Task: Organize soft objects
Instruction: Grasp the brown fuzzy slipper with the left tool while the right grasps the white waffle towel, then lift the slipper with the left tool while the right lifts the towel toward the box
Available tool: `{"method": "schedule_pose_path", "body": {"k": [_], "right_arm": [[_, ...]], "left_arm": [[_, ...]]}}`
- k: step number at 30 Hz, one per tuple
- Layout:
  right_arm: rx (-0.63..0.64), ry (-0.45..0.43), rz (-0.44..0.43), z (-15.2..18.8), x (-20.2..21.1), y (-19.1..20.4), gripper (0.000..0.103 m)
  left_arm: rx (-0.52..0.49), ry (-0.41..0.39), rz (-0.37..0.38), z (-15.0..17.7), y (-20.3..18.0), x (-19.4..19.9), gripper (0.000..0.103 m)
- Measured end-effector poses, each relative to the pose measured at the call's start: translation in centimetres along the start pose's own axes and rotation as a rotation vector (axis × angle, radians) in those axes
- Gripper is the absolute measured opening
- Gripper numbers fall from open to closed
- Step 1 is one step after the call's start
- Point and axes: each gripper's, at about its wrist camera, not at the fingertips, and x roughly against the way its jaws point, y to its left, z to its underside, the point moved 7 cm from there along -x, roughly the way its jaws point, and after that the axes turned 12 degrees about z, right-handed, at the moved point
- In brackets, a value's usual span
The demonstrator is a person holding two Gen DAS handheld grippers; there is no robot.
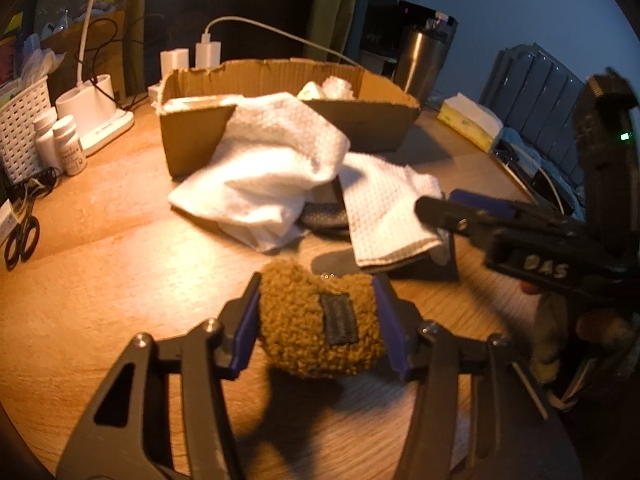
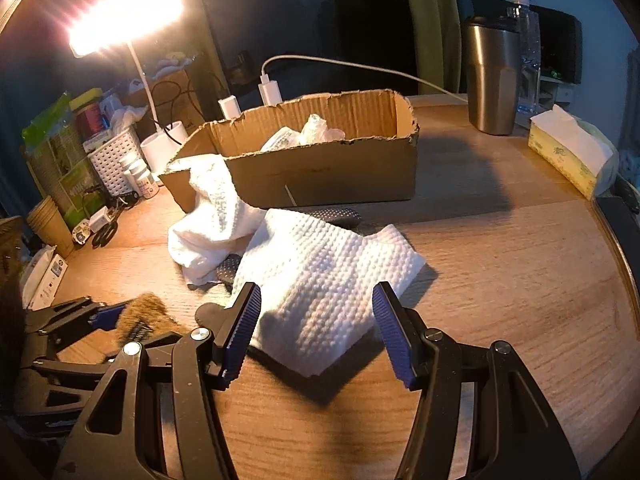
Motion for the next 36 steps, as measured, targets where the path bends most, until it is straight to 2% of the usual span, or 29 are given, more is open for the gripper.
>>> {"method": "schedule_pose_path", "body": {"k": [9,11,13,18,36], "right_arm": [[0.020,0.032,-0.019,0.1,-1.1,1.2,0.061],[0.029,0.037,-0.022,0.2,-1.2,1.5,0.051],[0.040,0.031,-0.022,0.2,-1.1,1.7,0.029],[0.081,0.017,-0.023,0.1,-0.8,2.2,0.007],[0.039,-0.128,0.004,-2.7,4.3,0.0,0.005]], "left_arm": [[-0.001,-0.074,0.002,-1.1,0.6,1.5,0.054],[0.000,-0.087,-0.002,-1.3,0.8,1.8,0.054],[-0.002,-0.095,-0.003,-1.6,0.9,2.1,0.054],[-0.012,-0.107,-0.001,-1.9,0.7,2.6,0.054],[-0.046,-0.191,-0.017,-4.1,-0.3,5.6,0.054]]}}
